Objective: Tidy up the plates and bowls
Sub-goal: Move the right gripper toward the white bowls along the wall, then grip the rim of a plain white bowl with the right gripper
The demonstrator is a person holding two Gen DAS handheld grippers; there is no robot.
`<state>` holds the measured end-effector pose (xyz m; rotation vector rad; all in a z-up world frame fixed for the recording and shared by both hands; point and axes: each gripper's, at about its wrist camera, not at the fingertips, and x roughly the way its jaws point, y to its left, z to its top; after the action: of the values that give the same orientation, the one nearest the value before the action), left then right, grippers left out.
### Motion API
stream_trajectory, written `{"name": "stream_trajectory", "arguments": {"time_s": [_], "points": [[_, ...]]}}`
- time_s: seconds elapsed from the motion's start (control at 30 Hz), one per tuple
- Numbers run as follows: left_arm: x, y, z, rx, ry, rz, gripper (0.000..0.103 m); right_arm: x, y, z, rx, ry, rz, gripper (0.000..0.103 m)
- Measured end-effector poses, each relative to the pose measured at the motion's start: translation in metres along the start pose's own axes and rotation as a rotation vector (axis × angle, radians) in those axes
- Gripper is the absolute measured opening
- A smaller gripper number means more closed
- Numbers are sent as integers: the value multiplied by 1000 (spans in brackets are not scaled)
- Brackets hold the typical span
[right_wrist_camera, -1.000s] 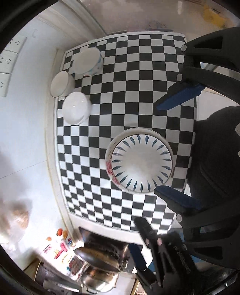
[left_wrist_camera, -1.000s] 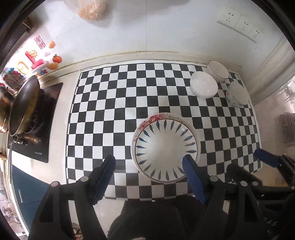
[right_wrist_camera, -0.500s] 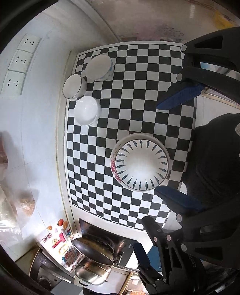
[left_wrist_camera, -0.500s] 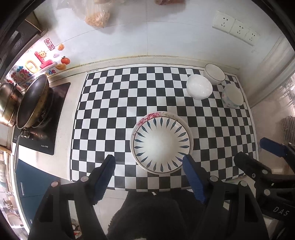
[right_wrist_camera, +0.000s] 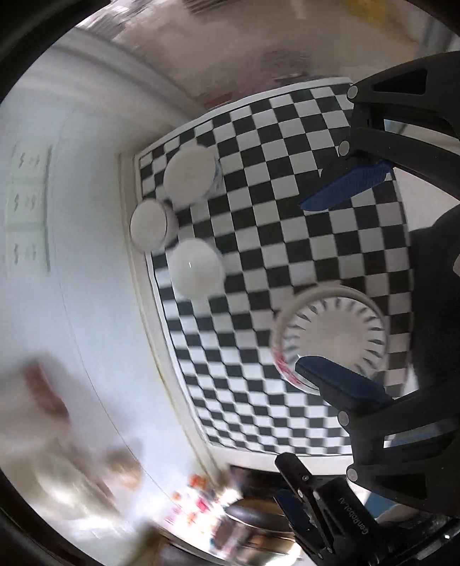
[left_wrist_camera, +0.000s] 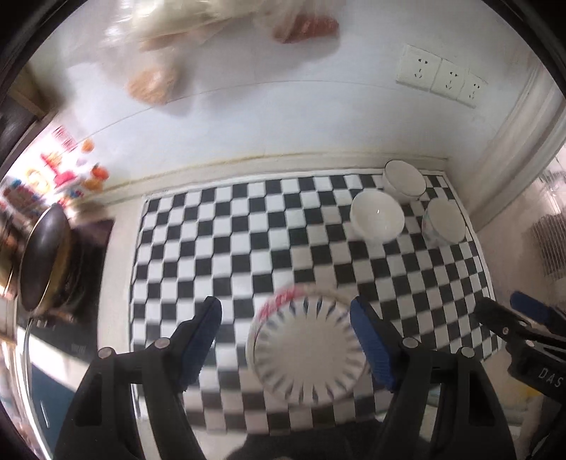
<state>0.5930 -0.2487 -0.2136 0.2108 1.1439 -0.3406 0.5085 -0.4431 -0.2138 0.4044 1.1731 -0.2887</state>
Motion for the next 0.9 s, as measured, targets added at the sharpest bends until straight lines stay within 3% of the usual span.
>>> {"name": "stream_trajectory", "arguments": {"time_s": [0.2, 0.4, 0.57, 0.73, 0.83, 0.9], "points": [[66, -10, 45, 49, 51, -122, 74, 59, -39, 35, 153, 23, 20, 86], [160, -31, 83, 42, 202, -197, 74, 129, -71, 75, 206, 88, 13, 86], [220, -49, 109, 10, 290, -198, 73, 190, -87, 108, 205, 167, 47, 86], [256, -69, 134, 18, 308, -178, 73, 248, -88, 134, 160, 240, 65, 84], [272, -79, 145, 31, 326, -177, 68, 273, -86, 144, 145, 273, 75, 76], [283, -83, 150, 40, 347, -179, 58, 285, -86, 150, 136, 290, 74, 70]]}}
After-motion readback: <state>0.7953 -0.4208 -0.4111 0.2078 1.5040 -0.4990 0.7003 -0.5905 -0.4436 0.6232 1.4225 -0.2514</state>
